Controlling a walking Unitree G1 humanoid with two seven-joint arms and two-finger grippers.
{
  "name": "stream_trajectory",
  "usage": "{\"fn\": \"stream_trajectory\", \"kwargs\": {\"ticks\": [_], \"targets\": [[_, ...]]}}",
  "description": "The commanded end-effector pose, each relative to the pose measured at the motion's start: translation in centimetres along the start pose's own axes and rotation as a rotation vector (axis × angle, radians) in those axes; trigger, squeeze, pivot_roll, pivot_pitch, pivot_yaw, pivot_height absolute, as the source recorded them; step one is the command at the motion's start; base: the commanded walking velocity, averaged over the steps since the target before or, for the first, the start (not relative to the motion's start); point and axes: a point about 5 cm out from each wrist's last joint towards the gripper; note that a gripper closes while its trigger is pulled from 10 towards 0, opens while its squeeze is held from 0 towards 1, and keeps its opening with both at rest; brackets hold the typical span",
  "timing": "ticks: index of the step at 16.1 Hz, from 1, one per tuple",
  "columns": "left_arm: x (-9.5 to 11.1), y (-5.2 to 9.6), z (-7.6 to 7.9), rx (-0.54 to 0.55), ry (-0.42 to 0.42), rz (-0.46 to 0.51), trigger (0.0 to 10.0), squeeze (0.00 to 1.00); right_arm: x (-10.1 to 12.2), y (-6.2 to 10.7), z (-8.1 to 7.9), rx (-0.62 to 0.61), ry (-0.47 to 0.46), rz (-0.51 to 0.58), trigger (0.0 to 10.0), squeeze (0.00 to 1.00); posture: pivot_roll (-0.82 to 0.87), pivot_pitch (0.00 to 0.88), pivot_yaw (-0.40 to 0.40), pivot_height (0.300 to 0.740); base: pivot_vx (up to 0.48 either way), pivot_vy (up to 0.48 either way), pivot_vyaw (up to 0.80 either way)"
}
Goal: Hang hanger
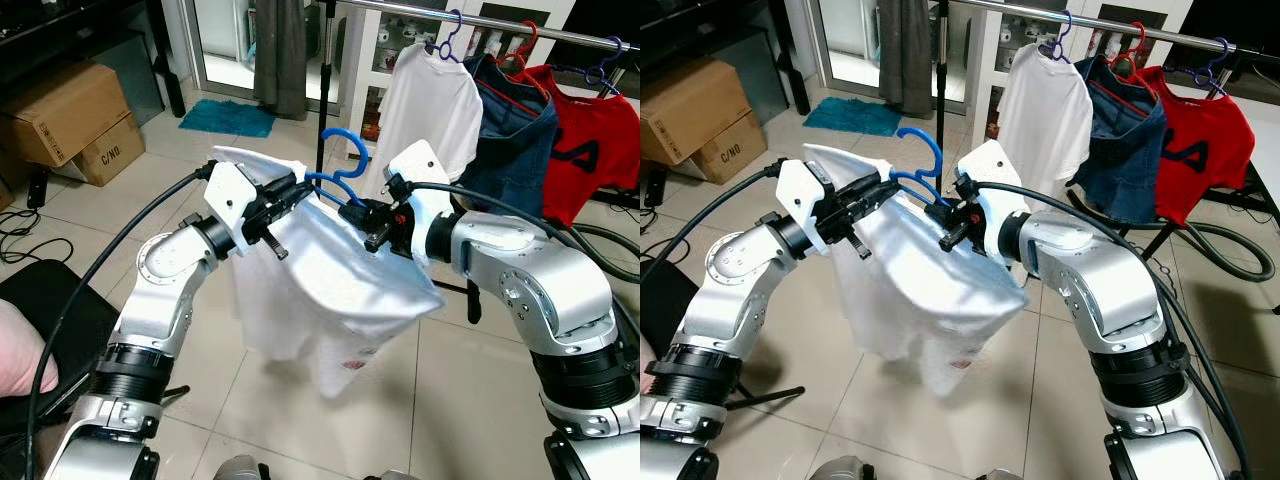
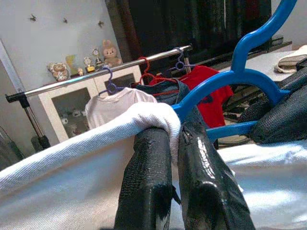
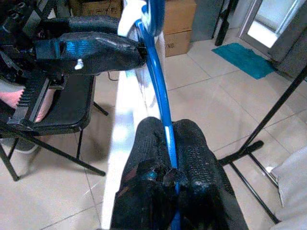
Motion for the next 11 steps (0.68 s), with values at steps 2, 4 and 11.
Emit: {"fn": "stream_trajectory", "kwargs": {"ticks": [2, 4, 11], "targets": [[0.5, -0.2, 0.2, -0.039, -0.034, 0.006, 0.0, 0.00, 0.4, 0.6, 0.9, -0.055, 0.008, 0.025, 0.0, 0.00, -0.02, 0.000, -0.010, 0.740, 0.000, 0.000, 0.00], [0.2, -0.2, 0.1, -0.038, 0.006, -0.009, 10.0, 0.00, 0.5, 0.7, 0.7, -0.049, 0.008, 0.041, 0.0, 0.00, -0.01, 0.000, -0.007, 0.740, 0.000, 0.000, 0.00], [0.5, -1.3, 1.1, -0.042, 0.130, 0.015, 10.0, 1.00, -0.3, 0.9, 0.8, -0.099, 0.012, 0.041, 0.0, 0.00, -0.01, 0.000, -0.005, 0.740, 0.000, 0.000, 0.00]]}}
Point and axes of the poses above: a point about 5 cm out from each wrist's last joint towards the gripper, its own y axis pointing back from the gripper into the wrist, its own x axis along the axis of the wrist's last joint, z = x × y, and after that the axes turned 14 degrees about y, right-handed
